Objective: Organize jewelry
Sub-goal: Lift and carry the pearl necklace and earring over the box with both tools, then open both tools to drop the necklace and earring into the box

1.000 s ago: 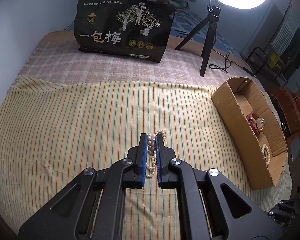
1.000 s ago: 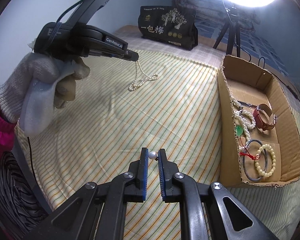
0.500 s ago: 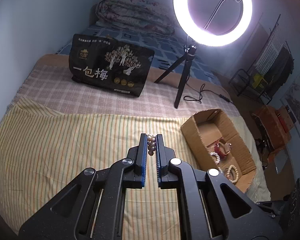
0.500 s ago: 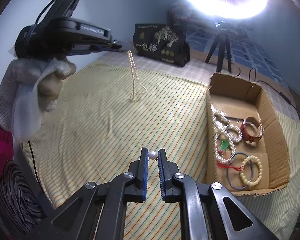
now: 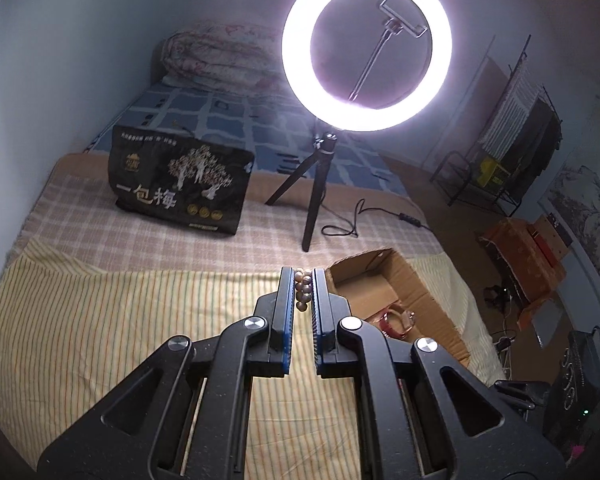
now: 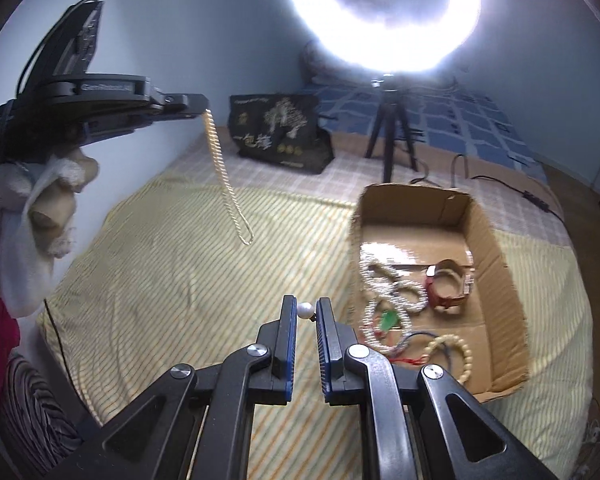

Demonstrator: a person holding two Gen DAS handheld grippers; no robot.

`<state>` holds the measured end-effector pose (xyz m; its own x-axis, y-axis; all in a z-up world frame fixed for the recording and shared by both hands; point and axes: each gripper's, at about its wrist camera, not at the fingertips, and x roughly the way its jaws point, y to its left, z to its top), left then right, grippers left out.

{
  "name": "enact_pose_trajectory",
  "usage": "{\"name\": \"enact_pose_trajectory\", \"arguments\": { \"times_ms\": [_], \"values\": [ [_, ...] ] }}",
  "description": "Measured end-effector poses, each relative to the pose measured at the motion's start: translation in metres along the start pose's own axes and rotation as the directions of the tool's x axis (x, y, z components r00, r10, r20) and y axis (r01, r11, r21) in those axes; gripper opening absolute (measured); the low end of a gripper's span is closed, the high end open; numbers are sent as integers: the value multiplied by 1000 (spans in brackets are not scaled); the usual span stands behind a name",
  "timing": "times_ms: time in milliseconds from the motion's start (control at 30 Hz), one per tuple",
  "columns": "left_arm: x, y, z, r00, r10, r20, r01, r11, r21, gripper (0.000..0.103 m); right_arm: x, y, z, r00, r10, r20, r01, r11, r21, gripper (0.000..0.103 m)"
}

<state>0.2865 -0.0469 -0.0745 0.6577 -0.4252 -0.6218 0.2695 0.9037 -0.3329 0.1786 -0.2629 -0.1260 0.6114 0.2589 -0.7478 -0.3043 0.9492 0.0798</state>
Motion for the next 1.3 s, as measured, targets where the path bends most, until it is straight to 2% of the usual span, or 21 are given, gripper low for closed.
{"name": "enact_pose_trajectory", "arguments": {
  "times_ms": [433, 600, 900, 1300],
  "values": [
    [22, -73, 45, 997, -78, 16, 76, 992, 102, 5, -2, -59, -3, 996, -87, -20, 89, 993, 75, 8],
    [46, -100, 53, 995, -103, 1, 102, 987, 123, 5, 3, -78, -5, 995, -91, -37, 94, 989, 113, 8],
    [105, -132, 42, 992, -101, -75, 111, 983, 147, 5, 14, -95, -10, 994, -87, -66, 95, 985, 145, 8],
    [153, -140, 23, 988, -52, -143, 76, 983, 167, 5, 29, -121, -18, 990, -94, -108, 114, 974, 197, 8]
  ]
}}
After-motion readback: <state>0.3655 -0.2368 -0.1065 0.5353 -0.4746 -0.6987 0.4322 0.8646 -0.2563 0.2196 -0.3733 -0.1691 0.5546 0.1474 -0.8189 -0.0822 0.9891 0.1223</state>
